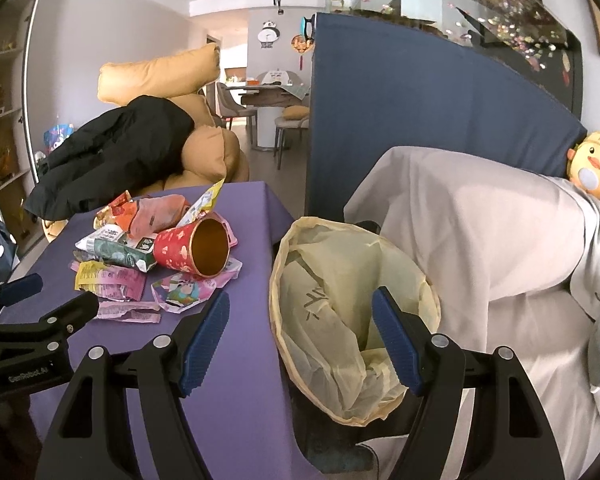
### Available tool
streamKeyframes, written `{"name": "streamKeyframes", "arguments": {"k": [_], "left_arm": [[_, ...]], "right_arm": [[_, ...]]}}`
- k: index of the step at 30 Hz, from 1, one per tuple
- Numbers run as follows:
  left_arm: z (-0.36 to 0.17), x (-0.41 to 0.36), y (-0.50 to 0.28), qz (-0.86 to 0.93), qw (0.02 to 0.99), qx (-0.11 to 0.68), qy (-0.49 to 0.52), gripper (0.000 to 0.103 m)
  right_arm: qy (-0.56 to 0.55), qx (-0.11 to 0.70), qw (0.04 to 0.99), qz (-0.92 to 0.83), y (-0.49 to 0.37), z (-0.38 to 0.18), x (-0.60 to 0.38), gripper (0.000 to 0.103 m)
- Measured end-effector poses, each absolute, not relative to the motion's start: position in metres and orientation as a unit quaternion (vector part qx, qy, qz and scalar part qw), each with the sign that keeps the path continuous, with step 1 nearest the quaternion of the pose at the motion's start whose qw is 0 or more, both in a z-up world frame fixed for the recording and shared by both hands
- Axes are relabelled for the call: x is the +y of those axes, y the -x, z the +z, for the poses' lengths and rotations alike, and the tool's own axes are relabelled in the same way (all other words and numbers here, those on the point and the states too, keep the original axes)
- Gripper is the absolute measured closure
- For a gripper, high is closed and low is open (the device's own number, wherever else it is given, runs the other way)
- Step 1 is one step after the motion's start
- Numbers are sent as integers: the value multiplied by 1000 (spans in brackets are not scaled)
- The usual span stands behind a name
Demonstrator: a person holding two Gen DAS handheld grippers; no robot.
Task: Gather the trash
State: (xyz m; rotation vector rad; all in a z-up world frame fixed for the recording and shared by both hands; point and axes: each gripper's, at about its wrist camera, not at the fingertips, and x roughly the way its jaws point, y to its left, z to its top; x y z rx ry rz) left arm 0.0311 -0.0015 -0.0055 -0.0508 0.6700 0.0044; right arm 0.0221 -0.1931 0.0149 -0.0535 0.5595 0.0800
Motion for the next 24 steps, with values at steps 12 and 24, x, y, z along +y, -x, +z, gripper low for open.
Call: {"name": "streamKeyframes", "arguments": {"k": [12, 24], "left_arm": [[-5, 0, -29, 2, 944, 329, 26, 9], [-6, 1, -28, 1, 943, 330, 29, 9]], "right_arm": [[31, 275, 960, 38, -21, 15, -193, 33], [31, 274, 961, 37, -21, 16, -193, 33]]}}
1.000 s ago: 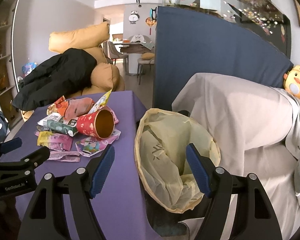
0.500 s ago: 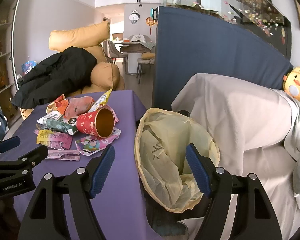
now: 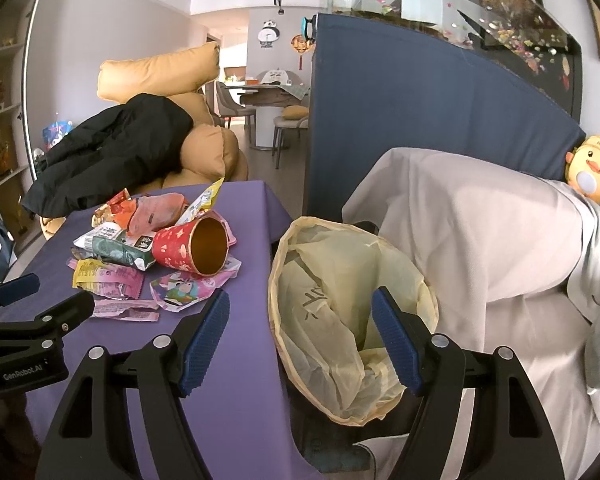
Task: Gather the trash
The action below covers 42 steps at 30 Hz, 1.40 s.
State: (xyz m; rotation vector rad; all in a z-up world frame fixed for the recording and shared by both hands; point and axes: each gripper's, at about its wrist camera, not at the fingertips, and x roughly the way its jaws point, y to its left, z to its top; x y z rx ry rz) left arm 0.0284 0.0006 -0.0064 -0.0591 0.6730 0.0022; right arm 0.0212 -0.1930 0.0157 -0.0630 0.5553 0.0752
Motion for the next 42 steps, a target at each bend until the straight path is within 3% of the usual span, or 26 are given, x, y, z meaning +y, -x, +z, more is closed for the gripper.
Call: {"name": "streamKeyframes", "arguments": {"k": [24, 35, 42], "left_arm": [[-8, 11, -36, 5, 939, 340, 48, 9], [-9, 99, -88, -17, 942, 328, 76, 9], [-33, 151, -123, -31, 917, 383, 108, 9]], "right_arm": [[26, 276, 960, 33, -32, 17, -200, 33], [39, 292, 953, 66, -86, 16, -180, 33], [73, 309, 935, 158, -125, 7, -136, 33]]}}
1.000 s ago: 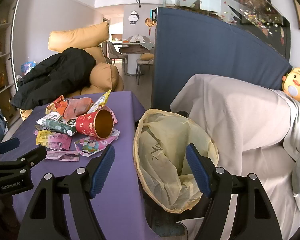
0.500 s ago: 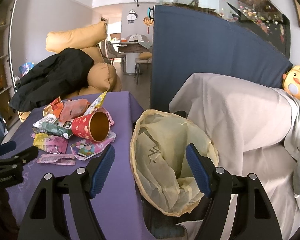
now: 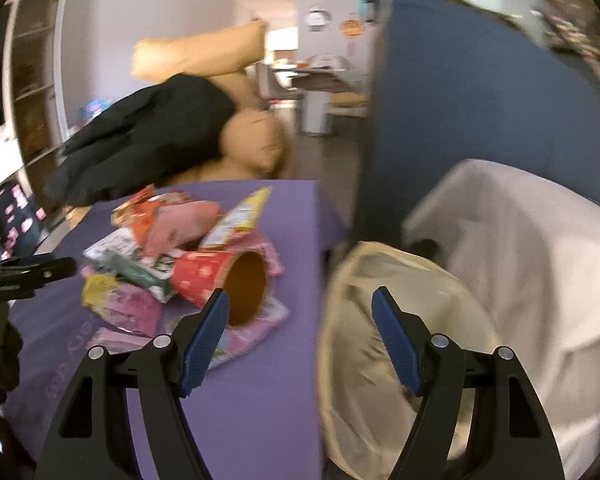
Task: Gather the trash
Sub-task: 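Grasp the red paper cup with the right tool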
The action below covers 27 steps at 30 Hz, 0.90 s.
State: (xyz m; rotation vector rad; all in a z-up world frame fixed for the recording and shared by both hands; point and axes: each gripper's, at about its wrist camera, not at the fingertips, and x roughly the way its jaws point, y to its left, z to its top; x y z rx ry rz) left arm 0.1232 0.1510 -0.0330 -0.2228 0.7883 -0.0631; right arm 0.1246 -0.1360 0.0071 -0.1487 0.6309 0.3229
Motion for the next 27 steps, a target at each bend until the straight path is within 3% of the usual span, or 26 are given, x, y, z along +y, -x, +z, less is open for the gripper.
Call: {"name": "streamKeyframes", "arguments": {"k": [7, 14, 19, 21, 27], "left_arm": [[-44, 163, -136, -46, 915, 390, 95, 11], [-49, 166, -134, -77, 907, 399, 113, 20], [-65, 167, -131, -93, 894, 416, 139, 25], [-67, 165, -128, -97, 892, 415, 147, 25], [-59, 150, -112, -116, 898, 404, 131, 25]], "right_arm": [[170, 298, 900, 270, -173, 8, -76, 33], [227, 381, 832, 333, -214, -18, -70, 33], [235, 423, 801, 353, -197, -47, -75, 33], [262, 396, 820, 319, -182, -51, -71, 42], [145, 356, 863, 327, -170, -6, -88, 50]]}}
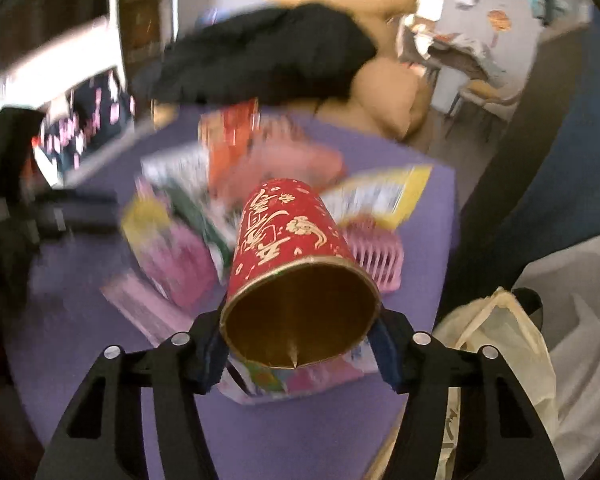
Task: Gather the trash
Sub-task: 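Grasp the red paper cup with the right tool, then grasp the pink strip wrapper with the left tool while the right tool holds the cup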
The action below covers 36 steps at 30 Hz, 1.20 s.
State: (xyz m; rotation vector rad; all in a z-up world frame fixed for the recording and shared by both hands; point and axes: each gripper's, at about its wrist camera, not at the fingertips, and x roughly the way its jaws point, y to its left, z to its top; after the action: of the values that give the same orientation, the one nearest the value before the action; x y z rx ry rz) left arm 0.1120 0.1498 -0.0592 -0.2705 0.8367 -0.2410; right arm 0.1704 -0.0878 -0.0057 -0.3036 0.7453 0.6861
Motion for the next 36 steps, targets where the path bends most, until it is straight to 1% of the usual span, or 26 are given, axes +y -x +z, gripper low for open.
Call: {"name": "streamKeyframes", "arguments": {"k": [1, 4, 6, 10, 12, 13, 14, 15, 17, 19, 20, 24, 26, 27, 28, 30, 31, 33, 36], "left_arm": [[-58, 147, -110, -120, 898, 403, 128, 25], [-60, 136, -102, -139, 895, 406, 120, 26], [-63, 124, -98, -154, 892, 411, 105, 30], [-68, 98, -97, -162, 890, 421, 62, 33], [-72, 86, -104, -160, 888, 429, 42, 39], [-74, 82, -107, -157, 887, 433, 35, 40], [-77, 75, -108, -154, 885, 440, 23, 44], [-80, 70, -109, -150, 882, 447, 12, 52], [-82, 65, -108, -142, 882, 450, -1, 63], [-80, 65, -105, -144, 883, 446, 5, 83], [-77, 67, -103, -140, 884, 446, 11, 97], [-63, 76, -94, -124, 893, 432, 28, 100], [-53, 78, -87, -126, 898, 421, 26, 100], [-50, 77, -84, -135, 899, 416, 26, 98], [-47, 77, -81, -154, 898, 411, 25, 93], [-44, 73, -77, -183, 897, 401, 7, 53], [-45, 67, -78, -187, 900, 394, -6, 50], [-53, 57, -80, -194, 900, 386, -57, 50], [-72, 45, -91, -191, 887, 405, -109, 50]], "right_arm": [[128, 349, 869, 326, -168, 4, -92, 52], [101, 343, 879, 315, -162, 20, -98, 53], [92, 347, 884, 300, -157, 28, -109, 53], [89, 350, 896, 258, -156, 37, -126, 53], [88, 348, 902, 240, -157, 40, -138, 53], [86, 347, 904, 234, -156, 40, -144, 53], [83, 345, 907, 228, -152, 44, -152, 53], [81, 342, 909, 225, -152, 46, -159, 53], [82, 329, 915, 216, -144, 56, -170, 53], [83, 316, 921, 211, -137, 65, -178, 53], [82, 309, 924, 209, -133, 69, -184, 53], [79, 288, 932, 206, -122, 83, -196, 53], [75, 280, 934, 207, -116, 88, -201, 53], [73, 278, 935, 208, -113, 89, -203, 53], [72, 277, 935, 209, -111, 90, -204, 53], [67, 275, 935, 212, -106, 90, -208, 53], [64, 276, 935, 213, -105, 89, -209, 53], [57, 281, 934, 212, -102, 86, -214, 53], [48, 296, 930, 210, -103, 77, -218, 53]]}}
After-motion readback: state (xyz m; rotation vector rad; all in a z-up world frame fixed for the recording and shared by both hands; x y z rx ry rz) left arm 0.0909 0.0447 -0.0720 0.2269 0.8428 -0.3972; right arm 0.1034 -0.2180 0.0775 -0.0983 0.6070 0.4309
